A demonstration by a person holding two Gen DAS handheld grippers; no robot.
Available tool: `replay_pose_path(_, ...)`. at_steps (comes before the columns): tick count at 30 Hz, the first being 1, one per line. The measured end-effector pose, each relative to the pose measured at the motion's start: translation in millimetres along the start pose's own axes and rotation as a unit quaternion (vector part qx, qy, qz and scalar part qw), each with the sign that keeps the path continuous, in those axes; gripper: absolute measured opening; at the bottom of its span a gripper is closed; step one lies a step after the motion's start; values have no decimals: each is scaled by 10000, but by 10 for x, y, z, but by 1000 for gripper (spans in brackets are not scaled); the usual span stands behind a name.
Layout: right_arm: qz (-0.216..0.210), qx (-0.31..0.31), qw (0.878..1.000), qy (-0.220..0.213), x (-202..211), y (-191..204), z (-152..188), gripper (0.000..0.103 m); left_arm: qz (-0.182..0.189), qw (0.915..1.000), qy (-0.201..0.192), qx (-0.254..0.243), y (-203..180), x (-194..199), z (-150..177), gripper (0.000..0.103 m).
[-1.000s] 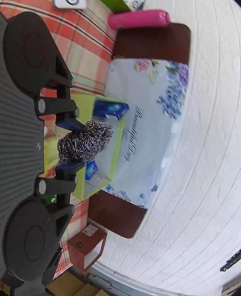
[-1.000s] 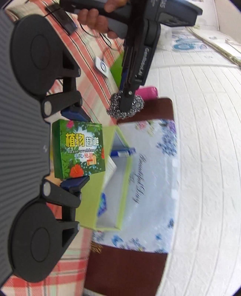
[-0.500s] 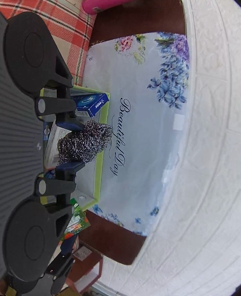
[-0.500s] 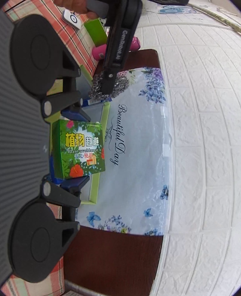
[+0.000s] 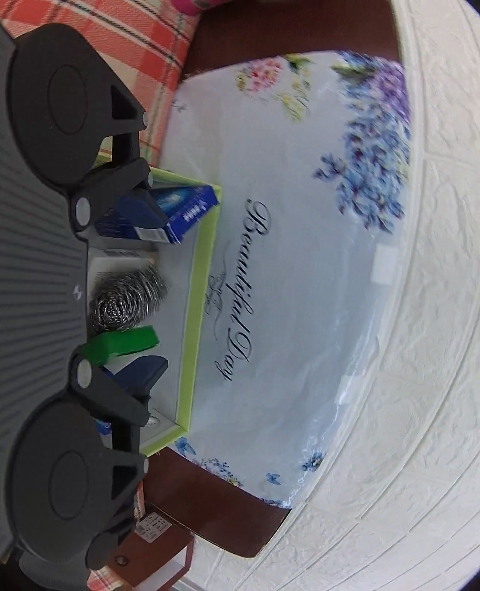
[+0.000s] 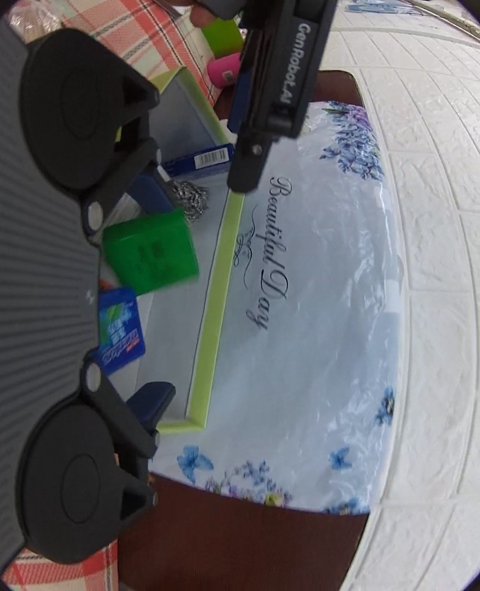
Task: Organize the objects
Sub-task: 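Lower the scrubber and green box into the lime-green box and release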
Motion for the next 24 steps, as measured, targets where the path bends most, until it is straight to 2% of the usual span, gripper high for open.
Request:
replay_pose_path(7,88,-171,9998,42,256,-114,44,103,-14,10000,3,49,-86,247,59,79)
replay_pose_path(15,-10,-360,9992,-144,837,-80,16,103,-139,9998,-90,-74,-337,794,168,81)
replay_pose_path(20,-35,-482,9988,-86,1275,-69,162,103,-247,9994,-86,-232,-454,1144,450,84)
replay_pose_path(24,-79,-673,9977,68,1558,-72,355,103,-310,9994,108,-94,-480,1301,761,84)
Point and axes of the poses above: each gripper's, at about its wrist camera, not at the fingertips, and x roughly against the way its jaws point, y to its left, z to its underside, the point moved 8 cm from there along -x, roughly the way its jaws point, and after that the axes turned 5 degrees about z, right-handed, at the moved point
